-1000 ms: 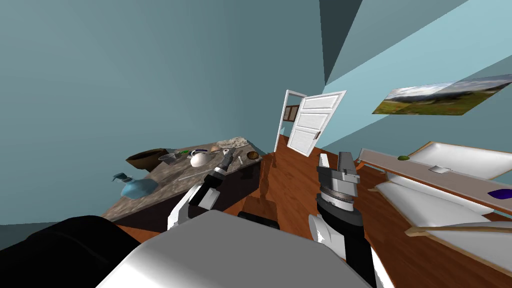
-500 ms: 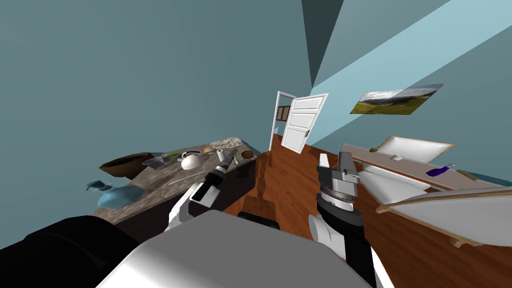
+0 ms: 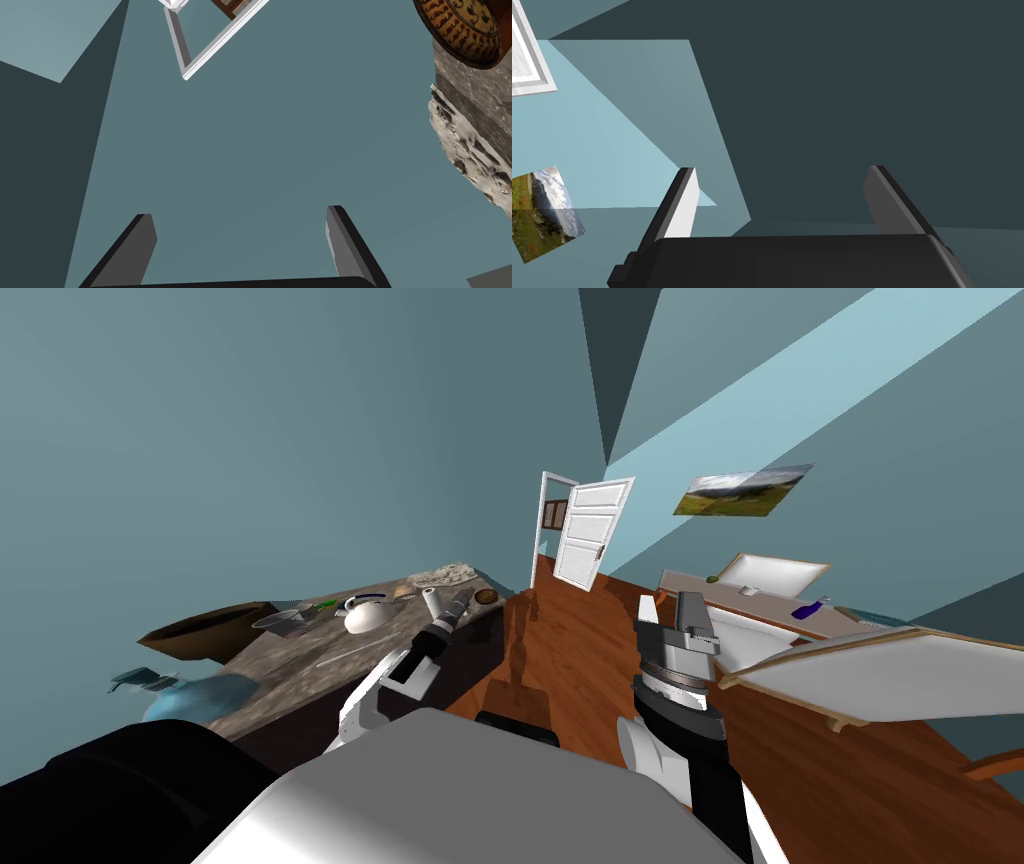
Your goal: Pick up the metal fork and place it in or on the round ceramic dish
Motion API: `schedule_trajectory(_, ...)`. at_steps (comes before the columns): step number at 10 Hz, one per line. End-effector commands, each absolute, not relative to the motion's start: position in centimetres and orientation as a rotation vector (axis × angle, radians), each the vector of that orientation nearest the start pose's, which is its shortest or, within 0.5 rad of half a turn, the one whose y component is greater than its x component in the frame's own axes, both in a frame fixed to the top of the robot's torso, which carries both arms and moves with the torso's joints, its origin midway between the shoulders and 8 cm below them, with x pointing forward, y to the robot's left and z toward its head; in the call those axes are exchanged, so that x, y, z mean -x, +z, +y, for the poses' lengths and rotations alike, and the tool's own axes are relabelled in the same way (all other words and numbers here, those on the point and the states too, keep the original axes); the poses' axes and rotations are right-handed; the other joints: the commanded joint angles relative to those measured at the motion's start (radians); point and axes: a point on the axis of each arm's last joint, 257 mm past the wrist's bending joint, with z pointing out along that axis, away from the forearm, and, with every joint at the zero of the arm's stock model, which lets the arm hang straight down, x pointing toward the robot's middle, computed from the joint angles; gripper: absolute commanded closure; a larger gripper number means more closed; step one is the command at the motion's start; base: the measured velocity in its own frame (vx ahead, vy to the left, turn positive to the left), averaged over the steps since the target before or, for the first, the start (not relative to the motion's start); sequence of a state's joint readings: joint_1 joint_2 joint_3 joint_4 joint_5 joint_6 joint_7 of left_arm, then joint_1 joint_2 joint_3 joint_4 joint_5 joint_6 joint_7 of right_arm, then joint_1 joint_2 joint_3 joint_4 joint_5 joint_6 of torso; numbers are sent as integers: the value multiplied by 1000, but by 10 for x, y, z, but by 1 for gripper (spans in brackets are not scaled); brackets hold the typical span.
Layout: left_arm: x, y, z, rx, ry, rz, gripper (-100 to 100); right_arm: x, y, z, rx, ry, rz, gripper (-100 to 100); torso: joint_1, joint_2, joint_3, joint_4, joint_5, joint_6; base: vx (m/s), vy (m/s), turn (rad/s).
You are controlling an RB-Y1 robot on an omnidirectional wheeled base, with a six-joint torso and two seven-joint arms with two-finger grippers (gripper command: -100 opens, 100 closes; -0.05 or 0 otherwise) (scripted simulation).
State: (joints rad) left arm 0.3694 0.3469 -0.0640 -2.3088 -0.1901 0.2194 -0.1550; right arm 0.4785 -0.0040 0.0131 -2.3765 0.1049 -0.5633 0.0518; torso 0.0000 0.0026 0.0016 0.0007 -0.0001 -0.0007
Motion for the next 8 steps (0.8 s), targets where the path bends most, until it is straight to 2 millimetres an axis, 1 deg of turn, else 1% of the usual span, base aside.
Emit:
schedule_trajectory(1,-437,-94,266,618,-745,1390,-100,-314,82,-251,-430,1243,559,0,0,0,0,0,0,0,-21,-23,-182)
schedule_trajectory(2,-437,-96,267,625,-740,1396,-100,-314,82,-251,-430,1243,559,0,0,0,0,0,0,0,-13,-15,-94)
schedule_trajectory(3,-439,-105,273,633,-698,1426,-100,-314,82,-251,-430,1243,559,0,1,-1,0,0,0,0,-11,-15,-176)
schedule_trajectory(4,-440,-106,274,638,-693,1430,-100,-314,82,-251,-430,1243,559,0,1,-1,-1,0,0,0,-8,-7,-95)
schedule_trajectory(7,-444,-126,286,660,-606,1492,-100,-314,82,-251,-430,1243,559,0,2,-2,-1,0,0,0,-1,-2,-135)
schedule_trajectory(8,-443,-129,288,669,-598,1500,-100,-314,82,-251,-430,1243,559,0,2,-2,-1,0,0,0,6,8,-96)
